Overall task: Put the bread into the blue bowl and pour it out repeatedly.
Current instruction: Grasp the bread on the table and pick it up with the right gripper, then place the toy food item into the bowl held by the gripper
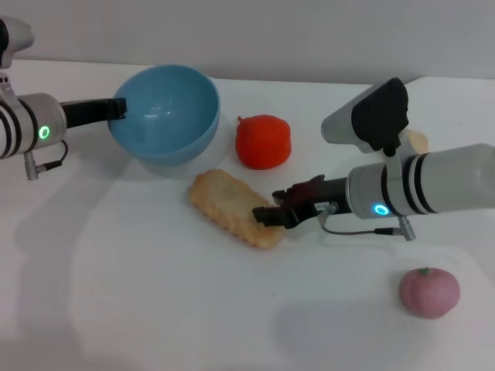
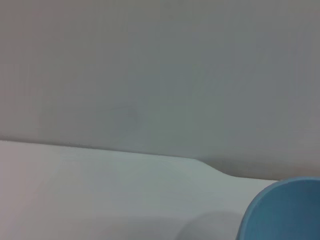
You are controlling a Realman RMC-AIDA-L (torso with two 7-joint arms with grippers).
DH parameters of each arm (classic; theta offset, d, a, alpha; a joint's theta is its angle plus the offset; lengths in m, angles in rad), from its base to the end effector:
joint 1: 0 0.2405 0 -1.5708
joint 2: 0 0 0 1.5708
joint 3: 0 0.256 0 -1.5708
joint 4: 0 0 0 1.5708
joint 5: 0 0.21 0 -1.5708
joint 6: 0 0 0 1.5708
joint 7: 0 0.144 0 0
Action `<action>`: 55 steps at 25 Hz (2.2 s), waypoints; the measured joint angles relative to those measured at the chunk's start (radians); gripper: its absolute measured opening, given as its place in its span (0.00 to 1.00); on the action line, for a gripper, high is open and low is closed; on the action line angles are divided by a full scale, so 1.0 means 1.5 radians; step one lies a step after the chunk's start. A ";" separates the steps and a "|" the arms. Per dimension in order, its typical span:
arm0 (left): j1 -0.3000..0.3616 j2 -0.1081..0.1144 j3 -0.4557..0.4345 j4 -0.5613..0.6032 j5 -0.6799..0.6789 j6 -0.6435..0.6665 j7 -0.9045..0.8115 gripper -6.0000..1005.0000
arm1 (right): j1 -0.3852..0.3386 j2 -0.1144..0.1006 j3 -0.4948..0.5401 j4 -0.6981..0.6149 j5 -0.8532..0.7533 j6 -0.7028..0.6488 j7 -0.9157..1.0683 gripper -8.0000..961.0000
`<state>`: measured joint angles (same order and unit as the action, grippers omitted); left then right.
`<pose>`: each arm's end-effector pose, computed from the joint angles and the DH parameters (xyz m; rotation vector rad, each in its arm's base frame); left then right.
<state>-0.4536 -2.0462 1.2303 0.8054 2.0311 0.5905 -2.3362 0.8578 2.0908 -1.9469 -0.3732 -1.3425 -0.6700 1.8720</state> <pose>-0.3105 0.4014 0.0101 -1.8880 -1.2807 -0.3276 0.1973 0.3734 -0.1463 -2.7101 0.9058 0.0935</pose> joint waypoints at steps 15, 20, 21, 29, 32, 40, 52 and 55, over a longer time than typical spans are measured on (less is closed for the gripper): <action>-0.008 -0.001 0.001 0.000 0.000 0.000 0.000 0.02 | -0.011 0.000 -0.064 0.014 0.095 0.008 0.008 0.54; -0.008 -0.001 0.001 0.000 0.000 0.002 0.000 0.02 | -0.019 -0.001 -0.058 0.002 0.096 0.014 0.008 0.54; -0.008 -0.001 0.001 0.000 0.000 0.003 0.000 0.02 | -0.023 -0.004 -0.053 -0.007 0.096 0.007 0.008 0.54; -0.011 -0.001 0.001 0.001 0.002 0.015 0.000 0.02 | -0.058 -0.028 0.100 -0.024 0.089 -0.158 -0.031 0.30; -0.012 0.000 -0.004 0.006 0.023 0.017 -0.007 0.02 | -0.078 -0.045 0.145 -0.024 0.080 -0.237 -0.039 0.28; -0.037 0.009 -0.010 0.008 0.083 0.035 -0.053 0.02 | -0.137 -0.066 0.293 -0.049 -0.075 -0.424 -0.070 0.21; -0.076 -0.001 -0.015 0.000 0.159 0.116 -0.087 0.02 | -0.242 -0.016 0.508 -0.203 -0.077 -0.540 -0.282 0.16; -0.081 -0.004 -0.011 0.003 0.158 0.162 -0.087 0.02 | -0.236 -0.011 0.511 -0.209 -0.065 -0.507 -0.325 0.14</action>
<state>-0.5745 -2.0515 1.2135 0.8105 2.2675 0.8332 -2.4666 0.5033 2.0744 -1.1804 -0.6865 -1.4400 -1.4301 1.3843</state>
